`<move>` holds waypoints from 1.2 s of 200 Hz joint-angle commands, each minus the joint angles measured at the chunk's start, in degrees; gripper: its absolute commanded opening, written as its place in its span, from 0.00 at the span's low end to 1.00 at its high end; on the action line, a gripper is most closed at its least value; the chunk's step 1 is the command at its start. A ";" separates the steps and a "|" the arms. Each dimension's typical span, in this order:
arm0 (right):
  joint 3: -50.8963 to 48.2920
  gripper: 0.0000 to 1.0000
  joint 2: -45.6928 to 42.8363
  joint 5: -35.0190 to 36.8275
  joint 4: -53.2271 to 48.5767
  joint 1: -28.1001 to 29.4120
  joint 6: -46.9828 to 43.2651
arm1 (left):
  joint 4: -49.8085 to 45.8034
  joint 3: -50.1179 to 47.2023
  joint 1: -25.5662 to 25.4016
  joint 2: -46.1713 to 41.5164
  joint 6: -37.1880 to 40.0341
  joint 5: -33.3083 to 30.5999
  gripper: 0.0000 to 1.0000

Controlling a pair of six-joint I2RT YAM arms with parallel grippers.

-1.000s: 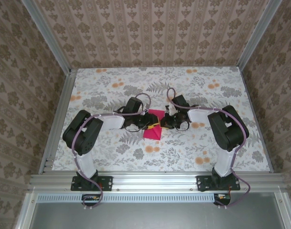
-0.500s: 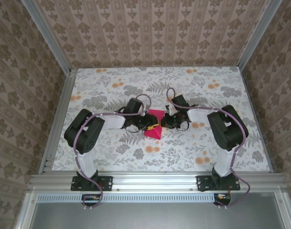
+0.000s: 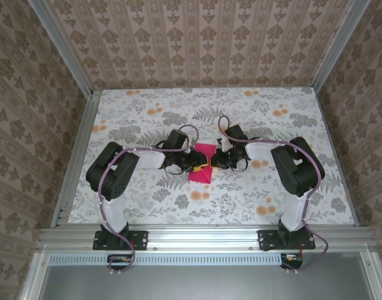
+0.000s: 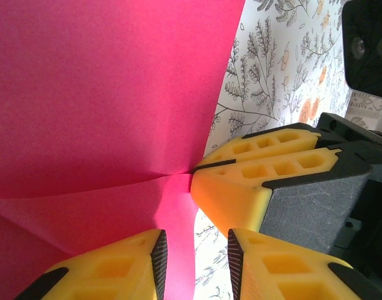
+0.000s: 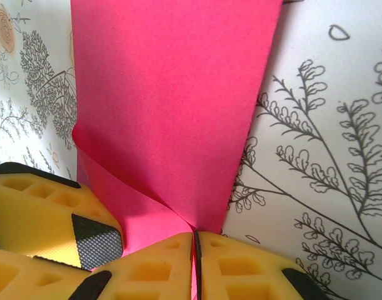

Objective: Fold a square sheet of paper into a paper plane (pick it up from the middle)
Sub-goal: Fold the triangle a second time at the center of the table.

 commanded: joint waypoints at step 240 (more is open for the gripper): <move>1.18 0.23 -2.67 4.61 -3.87 0.43 -0.27 | -2.40 -0.27 -0.72 1.15 -3.06 -3.68 0.31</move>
